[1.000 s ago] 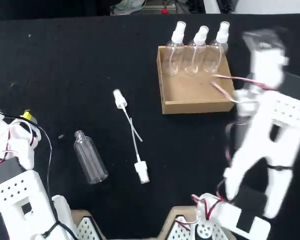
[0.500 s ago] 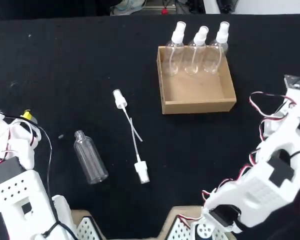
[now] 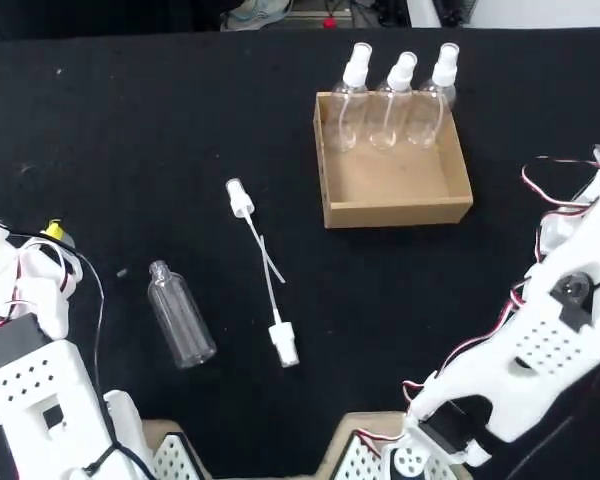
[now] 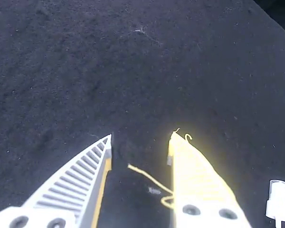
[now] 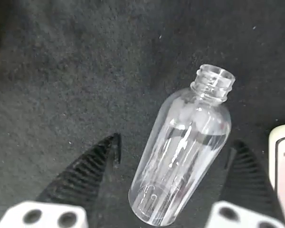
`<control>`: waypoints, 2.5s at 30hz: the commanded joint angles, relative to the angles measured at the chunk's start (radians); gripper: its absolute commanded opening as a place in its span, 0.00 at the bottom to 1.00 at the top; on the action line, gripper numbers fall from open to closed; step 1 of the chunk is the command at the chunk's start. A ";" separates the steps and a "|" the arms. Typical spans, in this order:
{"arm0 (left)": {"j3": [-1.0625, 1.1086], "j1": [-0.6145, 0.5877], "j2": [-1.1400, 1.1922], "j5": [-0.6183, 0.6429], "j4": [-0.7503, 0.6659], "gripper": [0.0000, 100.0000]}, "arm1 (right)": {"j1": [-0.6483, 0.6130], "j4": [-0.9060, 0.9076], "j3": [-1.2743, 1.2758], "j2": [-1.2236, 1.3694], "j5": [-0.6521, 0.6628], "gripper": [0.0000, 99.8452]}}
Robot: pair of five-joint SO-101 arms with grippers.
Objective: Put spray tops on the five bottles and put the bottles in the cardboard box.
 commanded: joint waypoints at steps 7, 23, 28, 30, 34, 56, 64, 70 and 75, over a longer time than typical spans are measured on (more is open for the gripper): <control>-0.007 0.012 0.000 0.005 -0.018 0.19 | 0.044 0.143 -0.374 0.251 -0.100 0.30; -0.007 0.012 0.000 0.005 -0.020 0.19 | -0.038 0.143 -0.621 0.120 -0.041 0.10; -0.007 0.010 0.000 0.005 -0.020 0.19 | -0.049 0.140 -0.688 0.044 -0.071 0.11; -0.007 0.010 0.000 0.006 -0.020 0.19 | -0.048 0.124 -0.710 0.044 -0.094 0.14; -0.007 0.010 0.000 0.006 -0.020 0.19 | -0.048 0.095 -0.728 0.064 -0.106 0.15; -0.008 0.012 0.000 0.006 -0.020 0.19 | -0.104 0.089 -0.145 -0.547 -0.133 0.14; -0.007 0.012 0.000 0.005 -0.018 0.19 | -0.101 -0.575 0.576 -0.829 -0.133 0.14; -0.007 0.012 0.000 0.006 -0.018 0.19 | -0.101 -1.168 0.992 -0.852 -0.137 0.14; -0.007 0.012 0.000 0.006 -0.020 0.19 | -0.101 -1.593 1.265 -0.862 -0.160 0.14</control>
